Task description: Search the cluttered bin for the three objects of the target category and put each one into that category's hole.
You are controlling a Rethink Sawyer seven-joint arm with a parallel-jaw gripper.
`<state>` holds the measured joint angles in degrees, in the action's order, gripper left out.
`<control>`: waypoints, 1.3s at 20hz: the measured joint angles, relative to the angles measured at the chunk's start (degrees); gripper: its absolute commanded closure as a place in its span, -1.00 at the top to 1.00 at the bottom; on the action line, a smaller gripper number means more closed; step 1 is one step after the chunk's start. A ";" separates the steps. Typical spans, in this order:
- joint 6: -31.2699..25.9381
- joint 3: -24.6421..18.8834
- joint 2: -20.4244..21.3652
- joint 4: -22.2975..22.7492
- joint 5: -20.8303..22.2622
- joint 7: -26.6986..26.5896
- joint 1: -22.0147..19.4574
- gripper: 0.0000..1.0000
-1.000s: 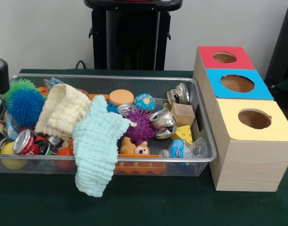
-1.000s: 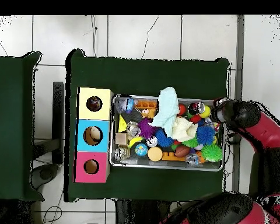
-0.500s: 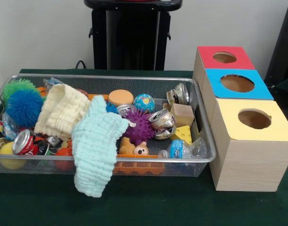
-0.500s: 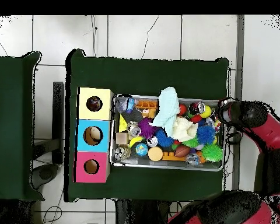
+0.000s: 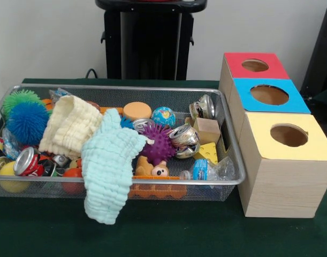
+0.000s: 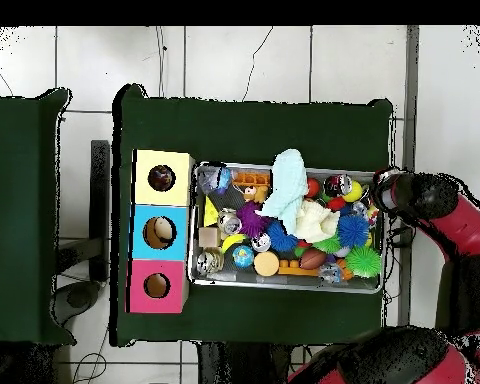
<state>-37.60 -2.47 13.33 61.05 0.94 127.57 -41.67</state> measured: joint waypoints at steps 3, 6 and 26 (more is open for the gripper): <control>0.01 0.01 0.01 -0.01 0.11 0.00 0.03 -1.00; 0.01 0.00 0.02 -0.01 0.15 0.01 0.04 -1.00; -0.05 0.22 2.60 1.43 0.81 0.01 0.21 -1.00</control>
<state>-37.65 -2.25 15.93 62.48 1.75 127.58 -41.46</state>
